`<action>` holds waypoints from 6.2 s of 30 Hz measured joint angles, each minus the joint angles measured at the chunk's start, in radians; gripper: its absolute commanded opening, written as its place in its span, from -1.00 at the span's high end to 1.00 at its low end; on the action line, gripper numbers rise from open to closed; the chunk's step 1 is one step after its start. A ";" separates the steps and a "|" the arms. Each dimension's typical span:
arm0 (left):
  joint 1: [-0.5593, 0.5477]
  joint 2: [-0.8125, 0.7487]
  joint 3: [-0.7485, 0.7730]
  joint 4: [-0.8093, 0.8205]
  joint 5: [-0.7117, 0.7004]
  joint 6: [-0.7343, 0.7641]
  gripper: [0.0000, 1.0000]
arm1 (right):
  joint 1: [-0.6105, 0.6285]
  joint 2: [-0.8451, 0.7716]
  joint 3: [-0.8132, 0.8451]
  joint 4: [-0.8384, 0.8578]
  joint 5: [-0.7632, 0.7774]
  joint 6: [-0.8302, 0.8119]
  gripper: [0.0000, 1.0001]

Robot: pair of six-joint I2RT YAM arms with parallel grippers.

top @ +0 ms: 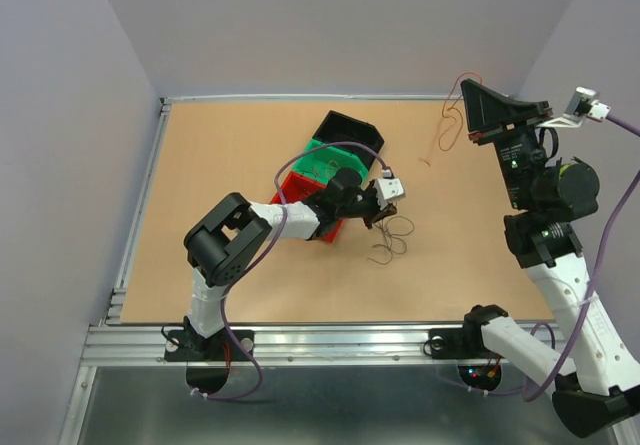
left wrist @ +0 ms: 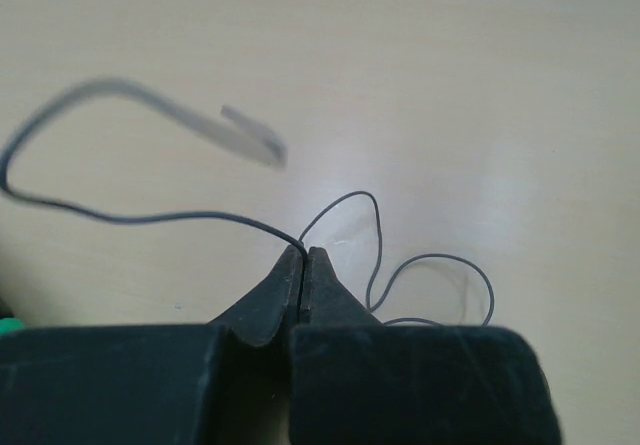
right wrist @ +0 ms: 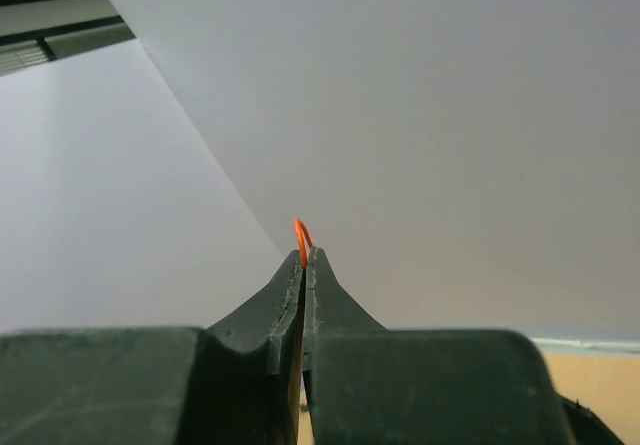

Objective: Untangle the cables

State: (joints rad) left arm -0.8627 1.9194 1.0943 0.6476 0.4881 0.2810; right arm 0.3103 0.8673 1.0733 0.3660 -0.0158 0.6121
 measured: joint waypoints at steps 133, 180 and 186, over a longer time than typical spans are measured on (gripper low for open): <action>0.426 -0.711 -0.290 -0.090 -0.494 -0.046 -0.98 | 0.338 0.912 0.238 -0.412 -0.005 -0.528 -1.00; 0.426 -0.711 -0.296 -0.091 -0.388 -0.046 -0.98 | 0.338 0.600 -0.134 -0.709 0.428 -0.117 0.99; 0.426 -0.711 -0.296 -0.091 -0.392 -0.045 -0.98 | 0.338 0.472 -0.037 -0.658 0.407 -0.193 0.99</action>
State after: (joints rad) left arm -0.4366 1.2087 0.7979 0.5564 0.0959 0.2363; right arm 0.6483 1.3396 1.0363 -0.2916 0.3916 0.4194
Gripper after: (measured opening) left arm 0.986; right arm 0.013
